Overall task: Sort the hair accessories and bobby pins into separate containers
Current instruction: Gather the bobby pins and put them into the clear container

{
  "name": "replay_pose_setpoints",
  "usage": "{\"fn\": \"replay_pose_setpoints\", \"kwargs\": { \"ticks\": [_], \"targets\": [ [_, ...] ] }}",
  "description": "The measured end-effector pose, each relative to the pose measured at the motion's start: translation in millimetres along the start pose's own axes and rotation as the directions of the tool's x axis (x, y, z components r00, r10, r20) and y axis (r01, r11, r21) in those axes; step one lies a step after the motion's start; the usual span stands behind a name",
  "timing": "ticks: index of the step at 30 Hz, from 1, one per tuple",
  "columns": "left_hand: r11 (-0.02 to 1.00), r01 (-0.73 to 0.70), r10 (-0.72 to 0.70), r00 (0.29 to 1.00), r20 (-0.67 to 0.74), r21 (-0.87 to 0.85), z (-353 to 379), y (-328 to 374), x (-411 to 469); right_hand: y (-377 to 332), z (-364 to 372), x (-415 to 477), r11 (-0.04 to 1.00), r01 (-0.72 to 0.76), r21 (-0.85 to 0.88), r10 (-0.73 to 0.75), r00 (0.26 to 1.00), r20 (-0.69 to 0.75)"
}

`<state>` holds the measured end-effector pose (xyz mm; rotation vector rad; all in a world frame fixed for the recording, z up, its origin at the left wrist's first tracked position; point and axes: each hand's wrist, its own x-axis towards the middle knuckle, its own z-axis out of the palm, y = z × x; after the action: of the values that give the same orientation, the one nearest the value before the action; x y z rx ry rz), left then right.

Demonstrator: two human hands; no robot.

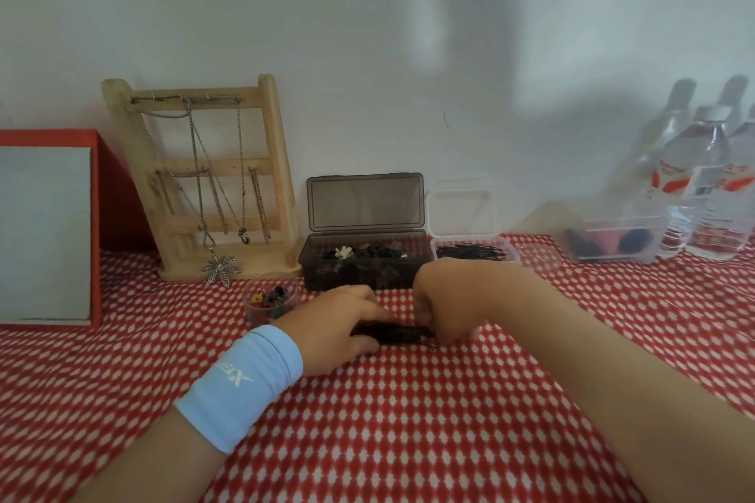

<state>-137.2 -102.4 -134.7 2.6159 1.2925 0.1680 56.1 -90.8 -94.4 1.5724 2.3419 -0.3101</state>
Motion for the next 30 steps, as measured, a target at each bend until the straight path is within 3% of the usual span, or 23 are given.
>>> {"fn": "replay_pose_setpoints", "kwargs": {
  "ticks": [3,7,11,16,19,25,30],
  "targets": [
    [1.0,0.01,-0.011,1.0,-0.025,-0.017,1,0,0,-6,-3,3,0.999,0.025,-0.028,-0.026,1.0,-0.018],
    [0.996,0.086,-0.085,0.995,0.057,-0.013,-11,-2,-6,-1,-6,-1,0.987,0.09,0.136,-0.069,0.986,-0.152],
    [0.979,0.193,-0.201,0.97,0.134,0.07,-28,-11,-15,10,2,9,0.995,0.018,0.097,-0.011,0.997,-0.076],
    [0.998,0.052,-0.051,0.998,0.02,-0.035,-20,-4,-12,8,0,10,0.994,-0.013,0.111,0.018,0.999,-0.048],
    [0.998,-0.027,0.03,0.998,0.048,-0.055,-13,-2,-9,7,4,13,0.995,0.002,0.103,0.006,0.997,-0.072],
    [0.996,-0.045,0.046,0.999,0.001,-0.078,-13,-9,-9,-3,2,6,0.986,0.111,0.122,-0.077,0.965,-0.249],
    [0.998,-0.063,0.063,0.998,0.001,-0.019,-9,-5,-8,-6,6,4,0.985,0.147,0.091,-0.128,0.974,-0.185]
  ]
}}
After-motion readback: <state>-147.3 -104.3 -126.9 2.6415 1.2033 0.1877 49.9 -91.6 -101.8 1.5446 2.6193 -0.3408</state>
